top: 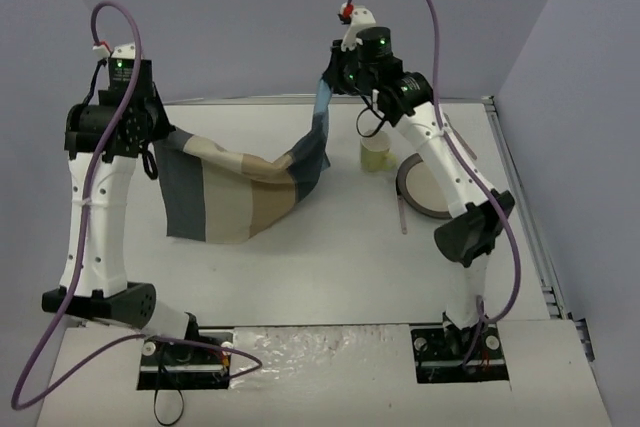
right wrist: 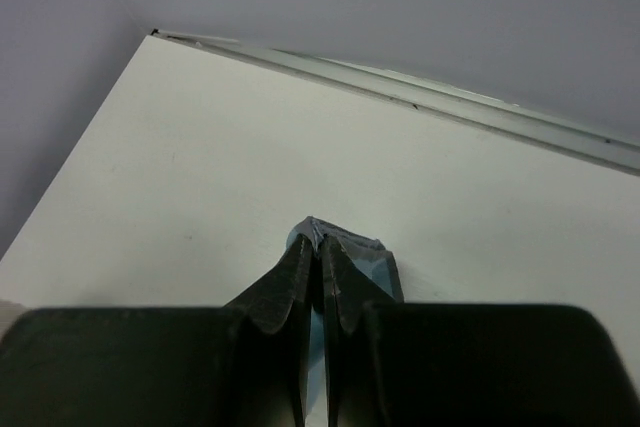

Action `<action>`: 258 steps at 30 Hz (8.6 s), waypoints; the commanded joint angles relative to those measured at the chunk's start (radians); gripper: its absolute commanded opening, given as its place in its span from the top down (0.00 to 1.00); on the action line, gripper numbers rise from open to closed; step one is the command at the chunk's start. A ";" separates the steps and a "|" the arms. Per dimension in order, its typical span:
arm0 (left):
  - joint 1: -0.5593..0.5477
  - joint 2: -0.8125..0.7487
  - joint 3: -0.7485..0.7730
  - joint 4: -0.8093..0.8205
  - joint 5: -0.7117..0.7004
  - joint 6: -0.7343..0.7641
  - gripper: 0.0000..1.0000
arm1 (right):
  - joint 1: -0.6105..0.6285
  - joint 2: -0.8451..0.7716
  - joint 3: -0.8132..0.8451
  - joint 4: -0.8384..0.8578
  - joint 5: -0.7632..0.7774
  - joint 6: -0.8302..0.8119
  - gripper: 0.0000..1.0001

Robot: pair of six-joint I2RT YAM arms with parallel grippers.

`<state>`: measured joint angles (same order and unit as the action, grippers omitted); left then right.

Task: Set the dinner table for one person

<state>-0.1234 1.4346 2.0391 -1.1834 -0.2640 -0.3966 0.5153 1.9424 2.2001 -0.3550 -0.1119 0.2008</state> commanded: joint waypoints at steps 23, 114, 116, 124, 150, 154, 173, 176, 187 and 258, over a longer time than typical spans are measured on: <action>0.177 -0.675 -0.937 0.351 0.388 -0.307 1.00 | 0.000 0.149 -0.445 0.698 -0.198 -0.300 1.00; -0.117 -0.122 -0.905 0.654 0.179 -0.272 0.42 | 0.040 -0.177 -0.776 0.689 0.123 -0.012 0.33; -0.148 -0.133 -0.904 0.686 0.200 -0.253 0.43 | 0.040 -0.243 -0.835 0.696 0.126 0.002 0.31; -0.276 -0.011 -0.945 0.929 0.284 -0.238 0.55 | 0.010 -0.611 -1.129 0.668 0.201 0.082 0.17; -0.450 0.341 -0.911 1.064 0.319 -0.295 0.67 | -0.035 -1.145 -1.507 0.449 0.491 0.244 0.00; -0.458 0.228 -0.809 0.929 0.278 -0.278 0.54 | -0.063 -1.136 -1.503 0.430 0.505 0.275 0.00; -0.115 -0.270 -0.707 0.518 0.207 -0.029 0.03 | -0.555 -1.054 -1.585 0.398 0.159 0.466 0.00; -0.069 -0.304 -0.762 0.534 0.223 0.055 0.03 | -0.599 -1.054 -1.626 0.400 0.184 0.525 0.00; -0.043 -0.324 -0.926 0.650 0.388 0.058 0.03 | -0.803 -0.907 -1.820 0.647 -0.047 0.602 0.04; 0.048 -0.322 -0.945 0.691 0.542 -0.005 0.03 | -0.906 -0.815 -1.854 1.084 -0.181 0.824 1.00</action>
<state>-0.0715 1.1296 1.0599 -0.5584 0.2178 -0.3672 -0.3805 1.3122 0.2655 0.7799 -0.3034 0.9862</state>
